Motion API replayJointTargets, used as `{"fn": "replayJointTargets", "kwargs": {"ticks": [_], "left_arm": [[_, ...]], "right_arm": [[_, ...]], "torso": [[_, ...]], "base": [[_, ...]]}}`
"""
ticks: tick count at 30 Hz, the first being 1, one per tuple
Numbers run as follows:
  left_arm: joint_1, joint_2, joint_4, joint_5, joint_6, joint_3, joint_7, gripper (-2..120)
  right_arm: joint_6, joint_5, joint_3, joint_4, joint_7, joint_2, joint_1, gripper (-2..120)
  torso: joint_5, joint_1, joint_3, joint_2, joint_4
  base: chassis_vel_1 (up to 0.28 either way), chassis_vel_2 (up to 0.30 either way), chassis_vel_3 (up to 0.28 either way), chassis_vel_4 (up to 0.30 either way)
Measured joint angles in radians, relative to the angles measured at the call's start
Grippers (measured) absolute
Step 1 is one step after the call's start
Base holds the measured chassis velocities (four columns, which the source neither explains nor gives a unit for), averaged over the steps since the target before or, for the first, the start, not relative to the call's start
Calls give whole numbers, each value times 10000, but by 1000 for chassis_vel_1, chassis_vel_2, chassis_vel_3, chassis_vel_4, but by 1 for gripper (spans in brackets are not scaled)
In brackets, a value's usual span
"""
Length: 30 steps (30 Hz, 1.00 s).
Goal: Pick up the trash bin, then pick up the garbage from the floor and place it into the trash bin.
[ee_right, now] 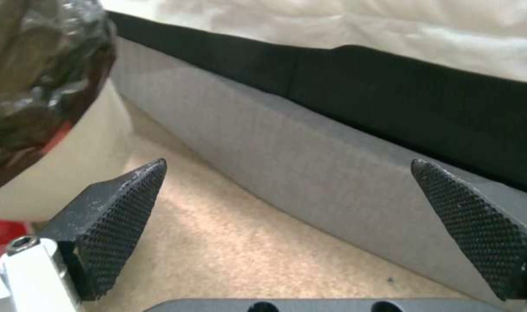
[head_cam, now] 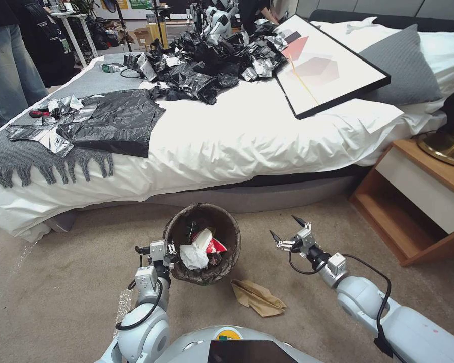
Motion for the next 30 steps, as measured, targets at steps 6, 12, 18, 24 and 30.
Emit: {"fn": "replayJointTargets", "kwargs": {"ticks": [6,12,18,24,30], "left_arm": [[-49,-55,74,-1,-3,36,-1,2],[-55,-96,115,26,-6,44,-2,2],[-53,-138,144,56,-9,44,-3,2],[-73,-179,177,84,-11,49,-3,2],[-126,-198,203,94,-12,46,-3,2]], "right_arm": [[292,176,-588,-527,-915,-141,275,100],[573,18,-1238,-1065,-1344,-205,361,100],[867,-186,-1808,-1519,-1798,-127,471,100],[976,-425,-2305,-1881,-1923,15,586,100],[980,-620,-2650,-2155,-1922,276,616,100]], "torso": [[1,0,0,0,0],[1,0,0,0,-1],[1,0,0,0,-1],[0,0,0,0,0],[0,0,0,0,0]], "base": [[0,0,0,0],[0,0,0,0],[0,0,0,0],[0,0,0,0],[0,0,0,0]]}}
